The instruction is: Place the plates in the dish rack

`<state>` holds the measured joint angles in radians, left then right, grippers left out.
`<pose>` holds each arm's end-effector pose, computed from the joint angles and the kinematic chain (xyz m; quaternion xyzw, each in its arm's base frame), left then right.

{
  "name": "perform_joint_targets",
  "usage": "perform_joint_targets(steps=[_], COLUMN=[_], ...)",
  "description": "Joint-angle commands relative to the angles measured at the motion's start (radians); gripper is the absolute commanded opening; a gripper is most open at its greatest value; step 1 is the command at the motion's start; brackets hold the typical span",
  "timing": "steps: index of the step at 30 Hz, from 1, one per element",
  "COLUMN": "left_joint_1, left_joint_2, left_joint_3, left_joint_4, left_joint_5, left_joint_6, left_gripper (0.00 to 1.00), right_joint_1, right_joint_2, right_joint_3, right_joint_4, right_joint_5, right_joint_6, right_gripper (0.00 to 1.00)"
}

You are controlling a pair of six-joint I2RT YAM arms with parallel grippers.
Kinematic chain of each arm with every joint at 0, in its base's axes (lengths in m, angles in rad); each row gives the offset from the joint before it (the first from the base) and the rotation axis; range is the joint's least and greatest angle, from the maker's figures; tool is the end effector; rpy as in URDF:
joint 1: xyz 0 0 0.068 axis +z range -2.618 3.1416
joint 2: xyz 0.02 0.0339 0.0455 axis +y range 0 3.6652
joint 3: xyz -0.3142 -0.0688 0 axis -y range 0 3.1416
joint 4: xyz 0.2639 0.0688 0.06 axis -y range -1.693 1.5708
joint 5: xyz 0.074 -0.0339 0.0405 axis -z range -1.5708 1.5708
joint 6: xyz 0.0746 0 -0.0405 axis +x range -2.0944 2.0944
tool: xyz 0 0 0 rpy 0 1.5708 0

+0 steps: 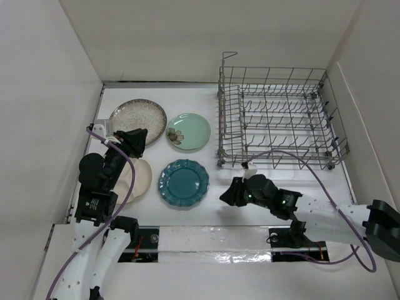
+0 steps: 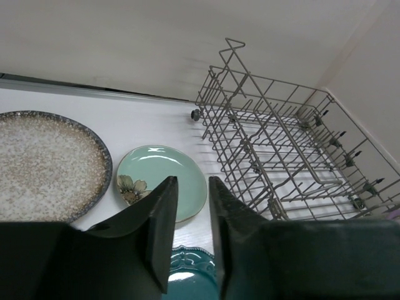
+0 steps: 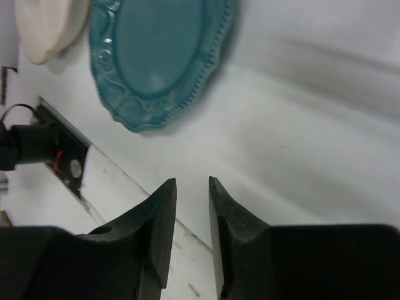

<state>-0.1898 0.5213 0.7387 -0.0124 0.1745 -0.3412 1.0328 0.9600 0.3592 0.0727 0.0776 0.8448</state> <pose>0.1318 -0.0385 0.4155 0.0199 0.6320 -0.2558 0.7313 0.1175 0.1856 0.1964 -0.0621 0.8645 0.3817 0.3211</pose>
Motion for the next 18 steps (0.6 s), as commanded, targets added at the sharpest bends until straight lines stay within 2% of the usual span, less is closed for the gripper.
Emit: perform_joint_targets(steps=[1, 2, 5, 18], left_joint_1=[0.000, 0.000, 0.000, 0.000], left_joint_2=[-0.003, -0.003, -0.003, -0.010], left_joint_3=[-0.005, -0.007, -0.009, -0.009], left_joint_4=[0.046, 0.046, 0.049, 0.049], left_joint_5=[0.023, 0.026, 0.033, 0.040], left_joint_6=[0.005, 0.004, 0.002, -0.001], left_gripper=[0.25, 0.30, 0.33, 0.34], right_joint_1=[0.003, 0.003, 0.003, 0.035], right_joint_2=[0.049, 0.072, 0.179, 0.655], right_joint_3=[-0.070, -0.089, -0.138, -0.121], right_joint_4=[0.301, 0.346, 0.510, 1.050], right_joint_5=[0.027, 0.030, 0.045, 0.126], right_joint_6=[0.190, 0.215, 0.289, 0.471], right_gripper=[0.40, 0.46, 0.48, 0.49])
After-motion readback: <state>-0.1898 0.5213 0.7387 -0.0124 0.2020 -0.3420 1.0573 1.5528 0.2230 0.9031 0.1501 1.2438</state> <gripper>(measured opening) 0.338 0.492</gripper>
